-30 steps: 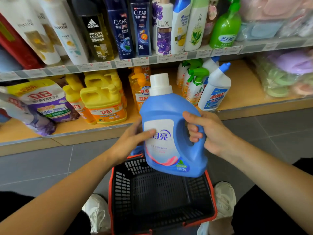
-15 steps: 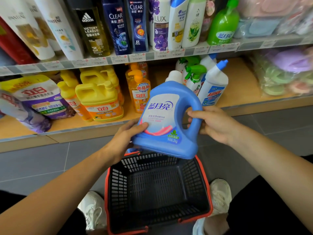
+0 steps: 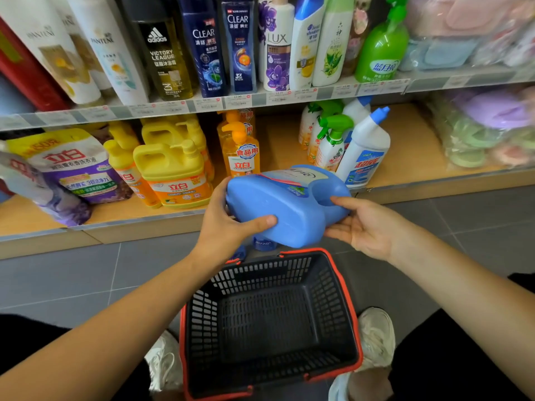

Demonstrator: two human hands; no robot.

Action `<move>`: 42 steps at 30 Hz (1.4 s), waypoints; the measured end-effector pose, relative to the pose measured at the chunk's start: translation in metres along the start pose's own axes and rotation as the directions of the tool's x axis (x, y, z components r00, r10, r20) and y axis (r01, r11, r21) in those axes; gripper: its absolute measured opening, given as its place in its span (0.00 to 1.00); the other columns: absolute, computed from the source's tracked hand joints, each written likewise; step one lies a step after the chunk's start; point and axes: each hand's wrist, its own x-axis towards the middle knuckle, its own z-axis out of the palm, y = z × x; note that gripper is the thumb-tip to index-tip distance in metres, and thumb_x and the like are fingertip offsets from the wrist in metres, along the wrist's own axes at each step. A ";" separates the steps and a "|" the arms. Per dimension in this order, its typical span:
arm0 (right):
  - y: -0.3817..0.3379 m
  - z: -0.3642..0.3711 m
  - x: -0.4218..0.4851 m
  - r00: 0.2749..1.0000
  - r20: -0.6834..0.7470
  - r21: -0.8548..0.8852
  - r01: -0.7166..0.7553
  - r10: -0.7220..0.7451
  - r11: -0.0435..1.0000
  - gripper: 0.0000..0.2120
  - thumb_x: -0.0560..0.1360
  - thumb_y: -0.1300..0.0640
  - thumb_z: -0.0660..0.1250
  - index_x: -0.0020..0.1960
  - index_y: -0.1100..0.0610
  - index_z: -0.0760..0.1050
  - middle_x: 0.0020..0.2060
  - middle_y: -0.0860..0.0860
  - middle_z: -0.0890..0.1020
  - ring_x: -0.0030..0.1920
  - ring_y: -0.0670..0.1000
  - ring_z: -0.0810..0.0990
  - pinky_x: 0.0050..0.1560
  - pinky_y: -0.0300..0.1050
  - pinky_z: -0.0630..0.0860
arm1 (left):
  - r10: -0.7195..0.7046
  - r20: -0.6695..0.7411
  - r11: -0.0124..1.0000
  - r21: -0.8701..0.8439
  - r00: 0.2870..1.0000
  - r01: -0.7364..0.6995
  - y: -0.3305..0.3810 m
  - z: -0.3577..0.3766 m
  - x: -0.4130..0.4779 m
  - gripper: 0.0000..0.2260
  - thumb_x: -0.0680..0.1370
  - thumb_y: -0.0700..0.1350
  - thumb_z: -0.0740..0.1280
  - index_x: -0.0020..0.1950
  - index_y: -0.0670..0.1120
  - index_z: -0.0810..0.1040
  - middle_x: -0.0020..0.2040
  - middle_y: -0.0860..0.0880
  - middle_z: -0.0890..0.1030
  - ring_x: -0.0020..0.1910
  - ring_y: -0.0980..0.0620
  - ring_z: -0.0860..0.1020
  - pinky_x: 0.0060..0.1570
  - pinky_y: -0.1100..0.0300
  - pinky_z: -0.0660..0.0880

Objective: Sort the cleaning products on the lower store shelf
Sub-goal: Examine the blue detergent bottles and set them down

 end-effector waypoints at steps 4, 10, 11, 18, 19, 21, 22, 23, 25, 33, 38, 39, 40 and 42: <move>0.008 0.002 0.000 1.000 0.005 0.032 -0.025 0.024 0.999 0.10 0.80 0.60 0.66 0.59 0.63 0.75 0.43 0.62 0.87 0.39 0.59 0.88 0.29 0.50 0.82 | -0.045 -0.026 0.997 0.059 0.999 0.046 0.002 0.010 -0.005 0.68 0.49 0.60 0.82 0.82 0.47 0.52 0.77 0.50 0.66 0.76 0.53 0.66 0.74 0.49 0.68; 0.013 0.003 -0.001 0.999 -0.002 0.072 -0.039 0.039 0.997 0.10 0.80 0.60 0.66 0.58 0.64 0.74 0.41 0.63 0.86 0.38 0.59 0.87 0.28 0.50 0.81 | -0.072 -0.122 0.997 -0.014 0.990 0.071 0.005 0.005 -0.001 0.47 0.64 0.58 0.82 0.77 0.49 0.65 0.69 0.53 0.73 0.67 0.49 0.75 0.64 0.53 0.77; 0.013 0.003 -0.001 0.999 -0.002 0.074 -0.039 0.039 0.996 0.09 0.80 0.60 0.66 0.58 0.64 0.74 0.41 0.63 0.86 0.37 0.59 0.87 0.27 0.49 0.81 | -0.062 -0.132 0.998 -0.036 0.989 0.057 0.005 0.003 0.000 0.38 0.69 0.56 0.79 0.75 0.49 0.68 0.67 0.52 0.75 0.64 0.49 0.77 0.58 0.56 0.80; 0.010 0.005 -0.002 0.999 0.011 0.097 -0.036 0.035 0.995 0.10 0.80 0.61 0.67 0.60 0.63 0.74 0.42 0.63 0.86 0.39 0.59 0.88 0.28 0.50 0.81 | 0.037 -0.168 0.999 0.036 0.985 -0.032 0.002 -0.010 0.006 0.19 0.82 0.46 0.67 0.73 0.48 0.71 0.64 0.46 0.78 0.52 0.45 0.78 0.51 0.46 0.81; 0.009 0.004 -0.002 0.999 0.012 0.100 -0.032 0.031 0.994 0.10 0.80 0.61 0.67 0.60 0.63 0.74 0.43 0.63 0.86 0.39 0.59 0.88 0.28 0.51 0.82 | 0.045 -0.129 0.999 0.034 0.991 -0.040 0.001 -0.011 0.004 0.23 0.81 0.46 0.68 0.75 0.48 0.69 0.66 0.46 0.77 0.52 0.46 0.78 0.50 0.49 0.82; 0.006 0.003 -0.002 1.000 0.007 0.101 -0.016 0.016 0.995 0.10 0.80 0.61 0.67 0.59 0.63 0.74 0.43 0.63 0.87 0.39 0.59 0.88 0.29 0.51 0.82 | 0.051 -0.056 0.997 0.060 0.997 -0.048 -0.001 -0.012 -0.001 0.34 0.75 0.48 0.74 0.79 0.49 0.64 0.71 0.46 0.72 0.56 0.49 0.77 0.47 0.61 0.80; 0.005 0.003 -0.002 1.000 0.003 0.099 -0.009 0.009 0.995 0.10 0.79 0.60 0.67 0.59 0.63 0.74 0.43 0.63 0.87 0.40 0.59 0.88 0.29 0.51 0.82 | 0.053 -0.028 0.994 0.092 0.998 -0.050 -0.002 -0.011 -0.003 0.41 0.71 0.49 0.76 0.80 0.48 0.61 0.73 0.47 0.70 0.59 0.48 0.77 0.45 0.64 0.79; 0.005 0.002 -0.002 1.000 0.002 0.096 -0.005 0.005 0.995 0.10 0.79 0.60 0.67 0.59 0.62 0.74 0.44 0.62 0.87 0.40 0.59 0.88 0.29 0.51 0.82 | 0.055 -0.008 0.991 0.122 0.998 -0.054 -0.003 -0.011 -0.005 0.45 0.69 0.49 0.77 0.81 0.48 0.59 0.74 0.48 0.67 0.61 0.48 0.76 0.44 0.67 0.78; 0.004 0.002 -0.002 1.000 0.004 0.088 -0.005 0.005 0.996 0.10 0.79 0.60 0.67 0.59 0.62 0.74 0.45 0.62 0.87 0.41 0.59 0.88 0.29 0.51 0.82 | 0.060 0.009 0.986 0.152 0.998 -0.061 -0.003 -0.010 -0.005 0.47 0.67 0.47 0.79 0.81 0.48 0.58 0.75 0.49 0.66 0.62 0.48 0.76 0.44 0.67 0.79; -0.005 -0.006 -0.005 0.998 0.006 -0.004 0.064 -0.064 0.998 0.10 0.78 0.58 0.69 0.59 0.59 0.77 0.46 0.57 0.88 0.42 0.55 0.88 0.31 0.49 0.82 | -0.031 0.070 0.994 -0.102 0.997 0.039 -0.015 -0.027 0.007 0.21 0.76 0.25 0.67 0.67 0.40 0.73 0.61 0.40 0.76 0.50 0.45 0.83 0.45 0.49 0.83; -0.009 -0.007 -0.008 0.990 0.041 -0.123 0.137 -0.133 0.983 0.14 0.77 0.55 0.71 0.62 0.56 0.77 0.47 0.55 0.88 0.45 0.54 0.88 0.34 0.49 0.83 | -0.317 0.191 0.812 -0.452 0.929 0.370 -0.021 -0.019 0.010 0.19 0.67 0.41 0.67 0.58 0.44 0.72 0.55 0.42 0.79 0.47 0.39 0.81 0.46 0.44 0.82; -0.009 -0.007 -0.009 0.988 0.054 -0.139 0.152 -0.146 0.978 0.15 0.76 0.55 0.71 0.61 0.55 0.77 0.47 0.55 0.88 0.45 0.54 0.88 0.35 0.49 0.83 | -0.336 0.188 0.810 -0.441 0.923 0.385 -0.022 -0.017 0.010 0.18 0.69 0.44 0.70 0.57 0.45 0.72 0.55 0.43 0.79 0.46 0.40 0.82 0.45 0.45 0.82; -0.008 -0.007 -0.009 0.985 0.068 -0.156 0.170 -0.161 0.973 0.15 0.76 0.55 0.72 0.61 0.55 0.78 0.46 0.55 0.88 0.45 0.53 0.88 0.35 0.48 0.83 | -0.347 0.188 0.825 -0.404 0.919 0.394 -0.023 -0.013 0.009 0.19 0.69 0.47 0.72 0.56 0.44 0.72 0.55 0.44 0.79 0.45 0.42 0.83 0.43 0.46 0.82; -0.009 -0.006 -0.011 0.974 0.097 -0.197 0.223 -0.207 0.955 0.13 0.75 0.55 0.73 0.58 0.56 0.79 0.43 0.54 0.87 0.43 0.52 0.87 0.36 0.47 0.82 | -0.371 0.234 0.840 -0.327 0.899 0.432 -0.026 -0.005 0.006 0.22 0.69 0.49 0.75 0.59 0.44 0.75 0.58 0.44 0.82 0.48 0.46 0.85 0.43 0.49 0.83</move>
